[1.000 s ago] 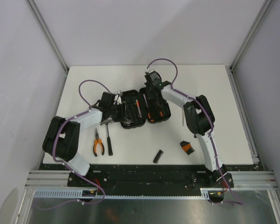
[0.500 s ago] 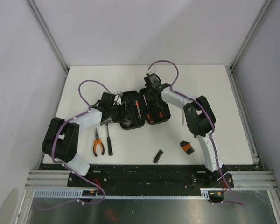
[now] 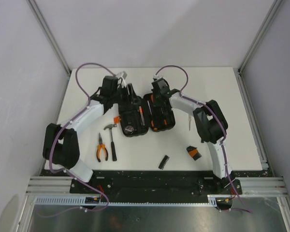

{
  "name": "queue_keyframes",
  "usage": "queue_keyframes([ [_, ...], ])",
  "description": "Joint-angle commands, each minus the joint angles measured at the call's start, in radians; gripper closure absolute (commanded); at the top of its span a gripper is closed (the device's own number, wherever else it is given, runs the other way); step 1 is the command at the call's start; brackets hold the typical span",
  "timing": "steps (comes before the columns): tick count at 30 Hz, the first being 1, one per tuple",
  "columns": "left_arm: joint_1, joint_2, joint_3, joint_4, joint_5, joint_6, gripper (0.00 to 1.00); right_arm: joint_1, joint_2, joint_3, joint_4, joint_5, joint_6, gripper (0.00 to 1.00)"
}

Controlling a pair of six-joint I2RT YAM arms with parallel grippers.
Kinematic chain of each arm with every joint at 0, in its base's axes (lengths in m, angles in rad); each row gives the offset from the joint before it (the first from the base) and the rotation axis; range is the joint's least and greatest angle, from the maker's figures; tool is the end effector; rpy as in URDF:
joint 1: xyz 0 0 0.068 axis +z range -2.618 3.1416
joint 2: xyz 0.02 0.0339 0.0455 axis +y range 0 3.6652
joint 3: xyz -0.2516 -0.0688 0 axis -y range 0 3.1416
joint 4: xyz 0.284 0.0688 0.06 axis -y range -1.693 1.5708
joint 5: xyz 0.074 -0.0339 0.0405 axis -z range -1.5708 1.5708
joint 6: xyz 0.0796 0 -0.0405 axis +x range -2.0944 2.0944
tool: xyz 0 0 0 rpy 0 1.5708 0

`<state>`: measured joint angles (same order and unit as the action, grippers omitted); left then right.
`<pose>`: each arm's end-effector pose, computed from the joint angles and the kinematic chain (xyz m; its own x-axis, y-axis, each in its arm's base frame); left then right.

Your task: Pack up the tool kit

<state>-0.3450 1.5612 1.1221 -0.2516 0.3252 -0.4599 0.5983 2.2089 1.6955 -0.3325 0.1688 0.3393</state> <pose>0.3823 -0.1644 0.2035 -0.7824 -0.1658 -0.6004 0.2287 0.8201 -0.5245 0.4602 0.2975 0.1142 -0.7374 -0.1056 -0.6671 -0.2309 0.9676 0.1021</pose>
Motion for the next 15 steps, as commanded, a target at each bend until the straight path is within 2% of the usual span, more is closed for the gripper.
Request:
queue_keyframes([
  [1, -0.008, 0.114, 0.171, 0.028, -0.004, -0.045, 0.44, 0.030, 0.009, -0.175, -0.131, -0.156, 0.045, 0.90],
  [5, -0.014, 0.248, 0.303, 0.032, 0.026, -0.078, 0.46, -0.002, -0.062, -0.172, -0.017, -0.152, 0.075, 0.80],
  [9, -0.023, 0.350, 0.404, 0.030, 0.047, -0.094, 0.47, -0.049, -0.102, -0.077, 0.013, -0.122, 0.075, 0.73],
  [12, -0.028, 0.399, 0.447, 0.034, 0.045, -0.098, 0.48, -0.071, -0.151, -0.052, 0.036, -0.108, 0.069, 0.71],
  [15, -0.039, 0.435, 0.485, 0.036, 0.051, -0.086, 0.50, -0.080, -0.208, -0.083, 0.037, -0.105, 0.067, 0.73],
])
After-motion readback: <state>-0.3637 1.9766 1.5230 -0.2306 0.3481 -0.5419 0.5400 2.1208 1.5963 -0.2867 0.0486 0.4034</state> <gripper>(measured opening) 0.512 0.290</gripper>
